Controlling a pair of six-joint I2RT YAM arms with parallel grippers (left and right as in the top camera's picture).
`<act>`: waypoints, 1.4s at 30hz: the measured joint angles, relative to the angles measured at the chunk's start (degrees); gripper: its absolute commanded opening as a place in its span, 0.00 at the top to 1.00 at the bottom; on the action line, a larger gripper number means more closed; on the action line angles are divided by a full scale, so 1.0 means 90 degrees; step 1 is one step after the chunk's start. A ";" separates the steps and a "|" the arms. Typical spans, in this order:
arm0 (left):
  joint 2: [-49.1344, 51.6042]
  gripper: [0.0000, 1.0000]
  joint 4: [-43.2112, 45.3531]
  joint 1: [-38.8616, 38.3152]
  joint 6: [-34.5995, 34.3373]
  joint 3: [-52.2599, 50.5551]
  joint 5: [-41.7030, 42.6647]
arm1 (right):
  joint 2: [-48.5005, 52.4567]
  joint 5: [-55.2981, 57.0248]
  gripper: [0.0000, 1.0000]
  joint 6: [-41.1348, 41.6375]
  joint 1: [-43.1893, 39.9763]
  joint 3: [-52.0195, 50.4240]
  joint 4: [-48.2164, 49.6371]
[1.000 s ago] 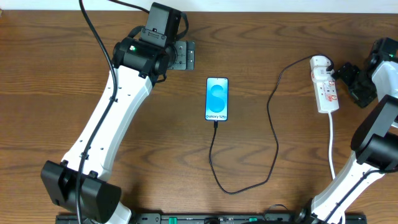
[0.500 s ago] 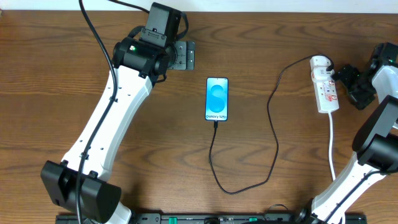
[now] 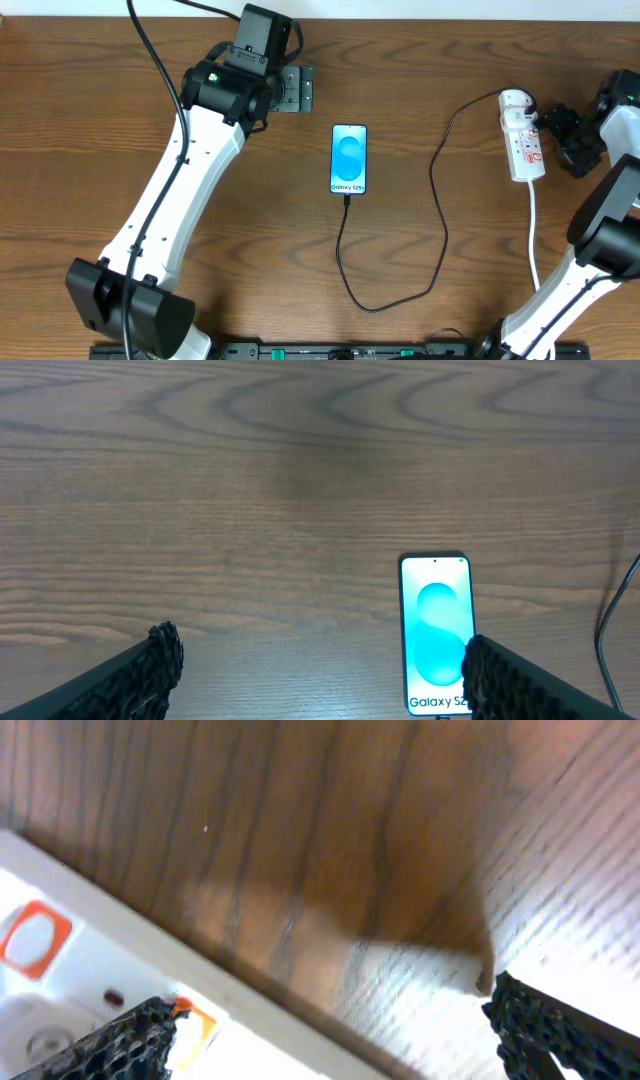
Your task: Plug charger to phone and switch on socket
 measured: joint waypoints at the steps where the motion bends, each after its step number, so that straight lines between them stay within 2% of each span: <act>1: 0.0000 0.09 0.0000 0.0000 0.0000 0.0000 0.0000 | -0.0012 -0.0051 0.01 -0.0017 0.0000 -0.0002 -0.0056; 16: 0.0000 0.09 0.0000 0.0000 0.0000 0.0000 0.0000 | -0.0044 -0.0780 0.01 -0.0172 0.0010 -0.0092 -0.0622; 24: 0.0000 0.09 0.0000 0.0000 0.0000 0.0000 -0.0002 | -0.0393 -0.0760 0.01 -0.0163 0.0005 -0.0260 -0.1333; 31: 0.0000 0.09 0.0000 0.0000 0.0000 0.0000 -0.0002 | -0.2025 -0.0554 0.02 -0.0219 0.0032 -0.0478 -0.1824; 42: 0.0000 0.09 -0.0002 0.0000 0.0000 0.0000 -0.0002 | -0.5901 -0.0483 0.01 -0.0457 0.1134 -0.3235 -0.0410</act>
